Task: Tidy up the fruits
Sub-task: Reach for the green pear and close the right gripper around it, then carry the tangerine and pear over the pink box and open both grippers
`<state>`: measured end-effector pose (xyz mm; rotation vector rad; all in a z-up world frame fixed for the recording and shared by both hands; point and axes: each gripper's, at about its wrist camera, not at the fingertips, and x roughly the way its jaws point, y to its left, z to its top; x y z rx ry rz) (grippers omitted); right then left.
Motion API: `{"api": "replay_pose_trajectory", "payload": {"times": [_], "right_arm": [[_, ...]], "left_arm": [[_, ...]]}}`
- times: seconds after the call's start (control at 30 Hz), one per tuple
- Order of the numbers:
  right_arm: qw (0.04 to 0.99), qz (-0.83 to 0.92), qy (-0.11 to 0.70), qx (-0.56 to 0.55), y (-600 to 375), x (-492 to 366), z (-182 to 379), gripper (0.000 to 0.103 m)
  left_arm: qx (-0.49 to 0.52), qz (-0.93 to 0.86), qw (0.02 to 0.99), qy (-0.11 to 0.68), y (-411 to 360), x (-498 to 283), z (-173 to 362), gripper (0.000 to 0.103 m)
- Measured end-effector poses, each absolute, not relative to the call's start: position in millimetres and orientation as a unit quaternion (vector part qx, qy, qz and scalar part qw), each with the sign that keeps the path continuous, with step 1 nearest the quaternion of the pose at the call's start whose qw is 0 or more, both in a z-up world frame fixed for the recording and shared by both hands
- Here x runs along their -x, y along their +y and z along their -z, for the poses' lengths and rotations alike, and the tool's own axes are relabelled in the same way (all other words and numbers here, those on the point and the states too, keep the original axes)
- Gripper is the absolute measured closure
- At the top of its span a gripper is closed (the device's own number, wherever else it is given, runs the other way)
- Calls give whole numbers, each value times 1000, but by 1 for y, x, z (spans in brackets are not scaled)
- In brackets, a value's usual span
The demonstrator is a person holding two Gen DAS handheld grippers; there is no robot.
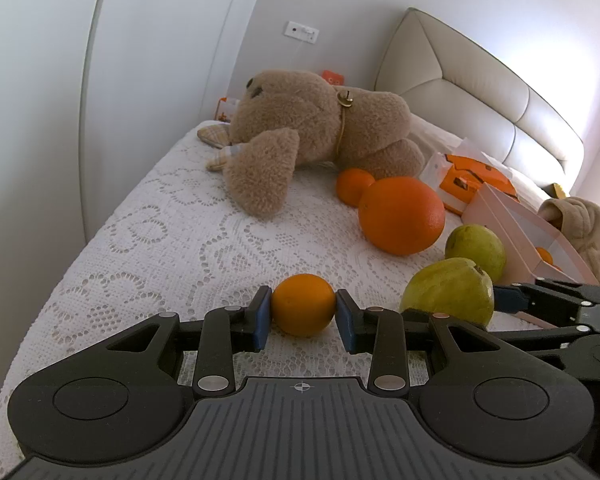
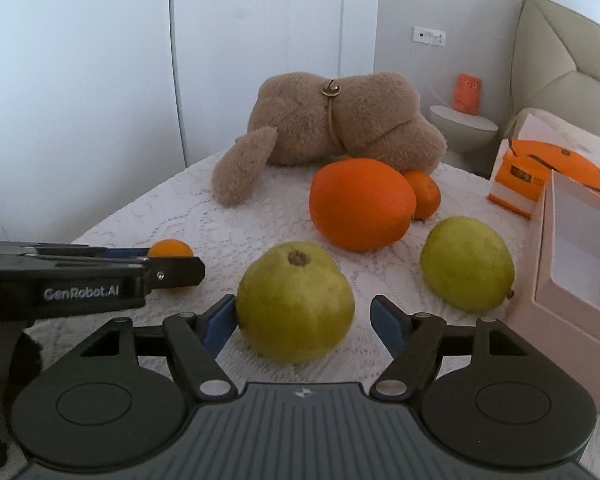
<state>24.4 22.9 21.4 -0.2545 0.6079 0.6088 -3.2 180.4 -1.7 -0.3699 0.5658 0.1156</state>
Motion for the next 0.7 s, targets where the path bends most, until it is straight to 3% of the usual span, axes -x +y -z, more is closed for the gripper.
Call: {"api": "replay_pose_trajectory", "payload": {"times": [0.03,0.47,0.7], "right_arm": [[899,-300,292,127,24,-22,-23,42],[929,-212,293,79,-55,8,-55,42],[974,-105,199,15,-124,-8,-146,42]], "left_arm": [[181,-57,942,278,180,3,2,64],[131,-46,941,309,157,-16,-12,65],[89,82,964,239,84,-51,-91,65]]}}
